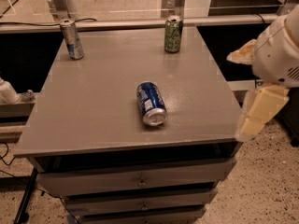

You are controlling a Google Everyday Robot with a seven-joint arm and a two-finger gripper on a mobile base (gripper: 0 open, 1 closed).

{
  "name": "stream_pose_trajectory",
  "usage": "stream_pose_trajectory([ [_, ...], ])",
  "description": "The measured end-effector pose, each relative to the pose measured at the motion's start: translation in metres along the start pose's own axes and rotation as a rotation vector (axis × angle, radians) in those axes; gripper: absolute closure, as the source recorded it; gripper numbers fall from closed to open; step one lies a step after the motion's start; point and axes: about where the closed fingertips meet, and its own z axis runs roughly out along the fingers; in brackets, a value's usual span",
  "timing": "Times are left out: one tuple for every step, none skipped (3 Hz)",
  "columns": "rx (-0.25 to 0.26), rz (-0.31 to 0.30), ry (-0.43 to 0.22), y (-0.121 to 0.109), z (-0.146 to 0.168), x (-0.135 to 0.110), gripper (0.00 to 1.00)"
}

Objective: Place pepsi can upright

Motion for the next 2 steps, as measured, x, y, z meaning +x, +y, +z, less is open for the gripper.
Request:
stream_pose_trajectory([
  [-0.048, -0.199, -0.113, 0.031, 0.033, -0.046, 0.00],
  [-0.076, -0.375, -0.181, 0.050, 0.063, -0.088, 0.00],
])
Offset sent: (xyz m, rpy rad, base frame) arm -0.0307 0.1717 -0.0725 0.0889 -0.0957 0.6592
